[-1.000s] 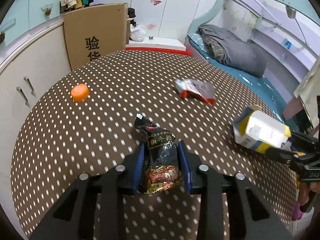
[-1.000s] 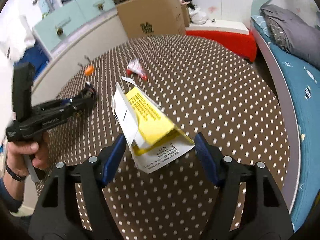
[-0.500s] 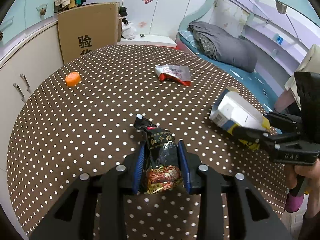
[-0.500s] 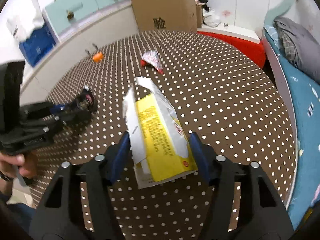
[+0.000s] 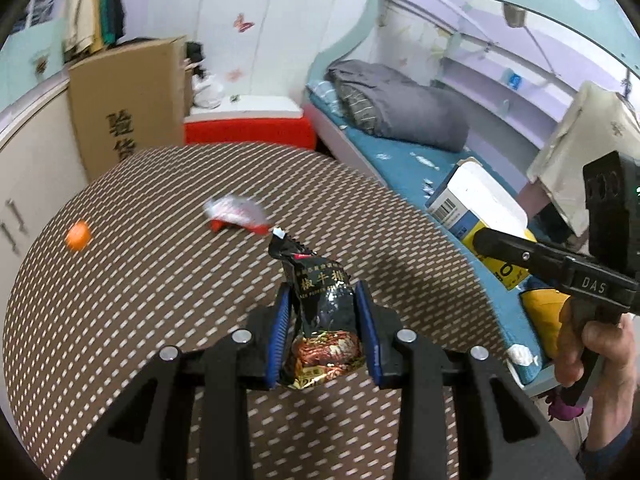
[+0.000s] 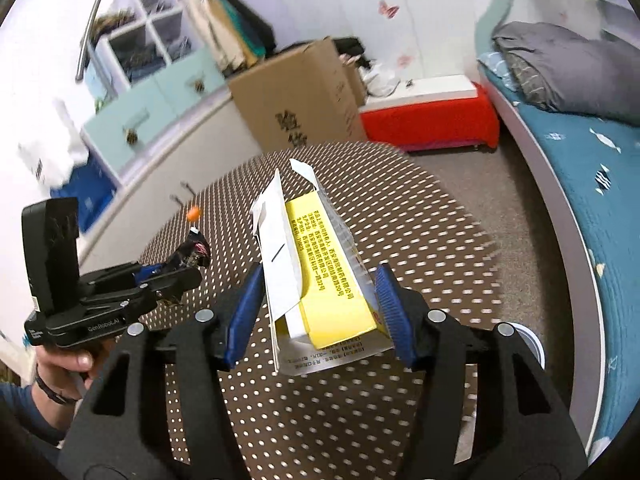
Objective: Collect trash
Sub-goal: 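Carry the black bag and yellow box to the wastebasket and open both tools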
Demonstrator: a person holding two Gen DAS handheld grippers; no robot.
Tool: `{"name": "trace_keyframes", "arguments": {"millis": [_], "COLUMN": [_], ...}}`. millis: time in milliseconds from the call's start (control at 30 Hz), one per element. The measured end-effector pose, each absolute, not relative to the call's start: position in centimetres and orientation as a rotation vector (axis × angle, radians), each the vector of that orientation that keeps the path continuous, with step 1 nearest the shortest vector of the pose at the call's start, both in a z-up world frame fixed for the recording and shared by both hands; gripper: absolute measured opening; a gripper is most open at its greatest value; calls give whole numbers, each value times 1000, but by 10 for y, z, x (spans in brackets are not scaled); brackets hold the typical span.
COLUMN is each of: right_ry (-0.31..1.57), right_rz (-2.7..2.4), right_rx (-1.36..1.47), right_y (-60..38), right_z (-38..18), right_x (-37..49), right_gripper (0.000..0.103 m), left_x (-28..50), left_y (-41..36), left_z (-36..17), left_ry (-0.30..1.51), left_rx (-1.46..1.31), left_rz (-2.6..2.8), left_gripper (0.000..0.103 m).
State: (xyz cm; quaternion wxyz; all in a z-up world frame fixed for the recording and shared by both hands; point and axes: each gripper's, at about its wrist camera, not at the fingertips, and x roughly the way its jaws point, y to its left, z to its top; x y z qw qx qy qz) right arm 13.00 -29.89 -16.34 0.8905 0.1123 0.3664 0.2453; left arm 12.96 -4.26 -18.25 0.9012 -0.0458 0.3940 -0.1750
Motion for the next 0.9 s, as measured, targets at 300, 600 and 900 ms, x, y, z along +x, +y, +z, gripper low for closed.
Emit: {"name": "trace_keyframes", "arguments": {"millis": [300, 600, 900], "right_ry": [681, 676, 764], "right_rz": [332, 87, -24], "right_rx": [385, 512, 621], "right_y": [-389, -479, -529], "right_z": [-153, -173, -230], "right_x": [116, 105, 120], "right_gripper": [56, 56, 56], "left_x": [148, 162, 183], "left_y": [-121, -206, -276], "left_z": [-150, -144, -168], "left_ry": [767, 759, 838], "left_rx": [-33, 38, 72], "left_rz": [-496, -615, -690], "left_gripper": [32, 32, 32]}}
